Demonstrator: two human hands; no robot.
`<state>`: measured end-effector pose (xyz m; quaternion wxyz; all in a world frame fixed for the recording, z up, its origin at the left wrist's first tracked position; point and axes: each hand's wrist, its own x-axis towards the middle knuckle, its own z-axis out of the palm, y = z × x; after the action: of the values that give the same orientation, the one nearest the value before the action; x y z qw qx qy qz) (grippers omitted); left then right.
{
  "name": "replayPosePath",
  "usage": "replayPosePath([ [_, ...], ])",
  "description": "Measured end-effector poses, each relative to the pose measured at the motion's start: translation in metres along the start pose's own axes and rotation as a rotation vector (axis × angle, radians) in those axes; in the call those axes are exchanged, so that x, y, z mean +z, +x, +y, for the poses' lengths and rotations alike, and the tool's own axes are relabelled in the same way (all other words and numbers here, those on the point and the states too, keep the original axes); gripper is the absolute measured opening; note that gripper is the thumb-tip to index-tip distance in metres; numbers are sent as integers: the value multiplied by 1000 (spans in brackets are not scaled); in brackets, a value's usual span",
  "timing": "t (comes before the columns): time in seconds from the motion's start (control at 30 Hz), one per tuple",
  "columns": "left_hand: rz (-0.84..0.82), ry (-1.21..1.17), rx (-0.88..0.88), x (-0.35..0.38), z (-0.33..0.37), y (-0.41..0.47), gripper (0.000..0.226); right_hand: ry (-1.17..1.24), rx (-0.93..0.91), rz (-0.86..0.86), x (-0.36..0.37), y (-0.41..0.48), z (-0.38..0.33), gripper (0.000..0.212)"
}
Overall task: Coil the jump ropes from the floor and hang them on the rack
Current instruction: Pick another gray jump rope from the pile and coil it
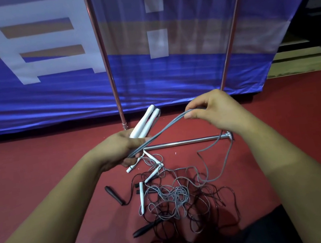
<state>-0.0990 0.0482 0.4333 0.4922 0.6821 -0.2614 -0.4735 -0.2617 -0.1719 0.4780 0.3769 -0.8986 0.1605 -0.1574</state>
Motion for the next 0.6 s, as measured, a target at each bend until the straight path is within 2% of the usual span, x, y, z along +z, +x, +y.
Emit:
replayPosePath([
  [0.1, -59, 9, 21, 3, 3, -6, 35, -3, 2, -31, -3, 0, 1, 4],
  [0.2, -123, 32, 50, 4, 3, -9, 71, -9, -5, -10, -3, 0, 0, 8],
  [0.23, -128, 52, 51, 3, 4, -10, 69, -10, -14, 3, -3, 0, -1, 8],
  [0.33, -137, 220, 32, 4, 6, -11, 34, -18, -29, 20, -2, 2, -3, 6],
  [0.47, -261, 375, -49, 14, 3, -17, 23, 11, -61, 33, 4, 5, -7, 4],
  [0.57, -401, 381, -26, 25, 3, -24, 3, 65, -56, 16, 11, 9, -9, 2],
  [0.6, -423, 396, 3, 27, 3, -25, 9, 94, -49, 8, 14, 10, -9, 3],
])
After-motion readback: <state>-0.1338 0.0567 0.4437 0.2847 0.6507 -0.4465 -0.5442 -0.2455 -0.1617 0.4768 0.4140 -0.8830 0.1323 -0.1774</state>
